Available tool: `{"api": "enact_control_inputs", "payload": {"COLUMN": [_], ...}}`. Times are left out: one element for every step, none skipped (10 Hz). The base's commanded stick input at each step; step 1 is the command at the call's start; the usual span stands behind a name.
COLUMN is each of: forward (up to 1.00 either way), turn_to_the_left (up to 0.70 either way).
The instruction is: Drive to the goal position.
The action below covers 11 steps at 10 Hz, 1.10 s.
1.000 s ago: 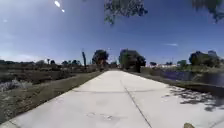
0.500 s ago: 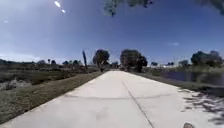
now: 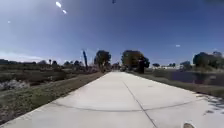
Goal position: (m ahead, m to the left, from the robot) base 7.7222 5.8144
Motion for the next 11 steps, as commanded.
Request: {"api": "enact_control_inputs", "payload": {"forward": [1.00, 1.00, 1.00, 1.00, 1.00, 1.00, 1.00, 1.00, 1.00, 1.00, 1.00], "turn_to_the_left": [0.00, 0.00, 0.00, 0.00, 0.00, -0.02, -0.35, -0.40, -0.40, -0.34, 0.00]}}
